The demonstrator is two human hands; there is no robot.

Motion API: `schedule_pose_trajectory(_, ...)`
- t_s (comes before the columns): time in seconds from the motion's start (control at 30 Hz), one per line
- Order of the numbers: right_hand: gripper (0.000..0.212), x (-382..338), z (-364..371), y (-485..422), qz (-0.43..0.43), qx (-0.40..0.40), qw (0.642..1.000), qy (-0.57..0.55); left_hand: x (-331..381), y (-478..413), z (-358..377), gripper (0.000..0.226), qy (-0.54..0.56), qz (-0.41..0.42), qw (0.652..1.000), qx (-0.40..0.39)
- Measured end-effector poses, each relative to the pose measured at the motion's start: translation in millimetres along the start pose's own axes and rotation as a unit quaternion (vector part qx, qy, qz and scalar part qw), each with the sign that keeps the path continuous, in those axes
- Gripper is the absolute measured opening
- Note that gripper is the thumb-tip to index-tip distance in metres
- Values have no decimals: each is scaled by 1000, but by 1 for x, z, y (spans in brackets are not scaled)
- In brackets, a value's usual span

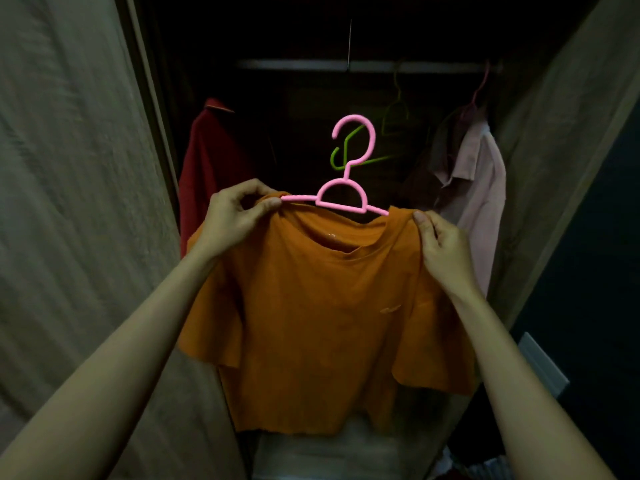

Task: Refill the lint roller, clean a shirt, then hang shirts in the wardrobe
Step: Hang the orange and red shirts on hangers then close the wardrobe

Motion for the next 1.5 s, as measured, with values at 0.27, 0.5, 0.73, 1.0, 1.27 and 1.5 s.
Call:
schedule_pose_trajectory(0.27, 36, 9, -13, 5, 78, -18, 997, -12, -4, 6, 6, 27, 128, -93, 986, -53)
schedule_pose_trajectory(0.5, 31, -12, -34, 12, 92, -126, 987, -43, -27, 1, 18, 6, 78, -113, 986, -91)
schedule_pose_trajectory(0.73, 24, -17, -59, 17, 58, -272, 958, -66, -28, -8, 29, 7, 87, -98, 988, -82)
schedule_pose_trajectory(1.0, 16, -20, -41, 28, 120, -154, 974, -112, -23, 13, 6, 39, -191, 9, 978, 79)
schedule_pose_trajectory(1.27, 15, -54, 50, 46, 161, -80, 969, -170, -35, 17, -71, 64, -324, 6, 909, 263)
schedule_pose_trajectory(1.5, 13, -105, 100, 5, 177, -24, 958, -227, -68, -5, -113, 74, -348, -18, 902, 253)
Point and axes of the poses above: each hand's wrist, its own y-axis away from the middle knuckle, its own z-axis out of the palm, x = y × z, the point moved 3 cm from there along -y, towards the middle knuckle, and after that the axes turned 7 degrees about y, right-handed, at the moved point
